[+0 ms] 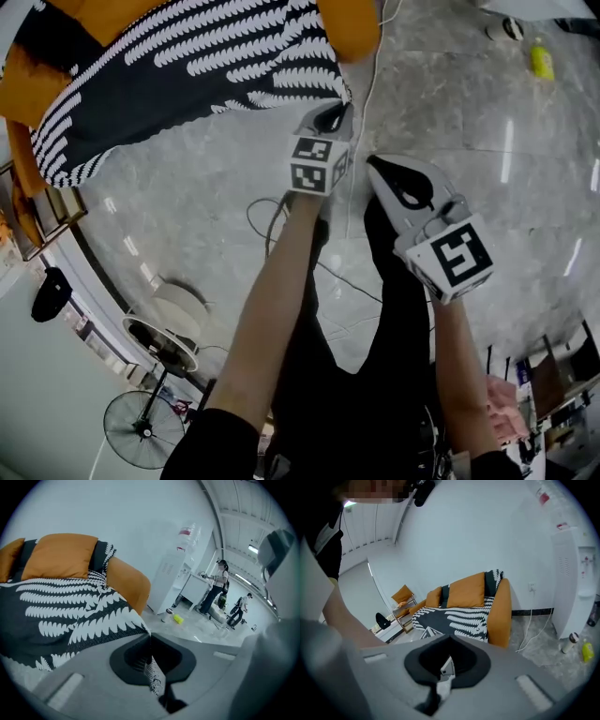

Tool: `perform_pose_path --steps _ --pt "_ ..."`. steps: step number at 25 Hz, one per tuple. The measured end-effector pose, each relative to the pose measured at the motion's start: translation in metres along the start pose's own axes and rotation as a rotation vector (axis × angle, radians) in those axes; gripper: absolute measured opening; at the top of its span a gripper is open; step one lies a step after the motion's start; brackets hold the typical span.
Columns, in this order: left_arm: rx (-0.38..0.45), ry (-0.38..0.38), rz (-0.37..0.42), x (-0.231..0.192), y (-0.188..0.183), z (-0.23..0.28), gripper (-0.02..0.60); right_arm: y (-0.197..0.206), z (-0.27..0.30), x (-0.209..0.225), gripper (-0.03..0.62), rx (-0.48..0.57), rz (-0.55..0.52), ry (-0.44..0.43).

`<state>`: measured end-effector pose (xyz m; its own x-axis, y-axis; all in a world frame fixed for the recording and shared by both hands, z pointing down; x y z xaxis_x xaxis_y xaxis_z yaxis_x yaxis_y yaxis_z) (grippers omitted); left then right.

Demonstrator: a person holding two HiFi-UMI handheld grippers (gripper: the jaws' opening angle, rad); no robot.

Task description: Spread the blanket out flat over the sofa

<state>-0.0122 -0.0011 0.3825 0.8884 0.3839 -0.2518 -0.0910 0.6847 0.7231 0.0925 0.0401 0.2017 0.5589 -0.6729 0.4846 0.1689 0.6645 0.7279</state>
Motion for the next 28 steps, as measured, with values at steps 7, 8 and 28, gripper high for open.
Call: perform_pose_path --steps 7,8,28 --pt "0.002 0.028 0.061 0.003 0.036 0.046 0.015 0.026 0.028 0.028 0.003 0.066 -0.029 -0.031" --pt "0.009 0.036 0.077 0.003 0.042 0.053 0.015 0.03 0.033 0.031 0.003 0.077 -0.035 -0.037" --pt "0.265 0.074 0.315 -0.059 0.171 0.161 0.014 0.125 0.117 0.12 0.003 0.101 -0.288 -0.023"
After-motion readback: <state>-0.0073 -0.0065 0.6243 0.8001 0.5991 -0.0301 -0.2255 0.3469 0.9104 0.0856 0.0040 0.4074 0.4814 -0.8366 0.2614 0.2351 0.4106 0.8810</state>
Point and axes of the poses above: the fingertips, and each gripper's own axes: z forward along the fingers, x to its right, y out of its underside, the point moved 6 cm from there along -z, backward along the fingers, and after that the axes turned 6 degrees about z, right-handed, at the moved point
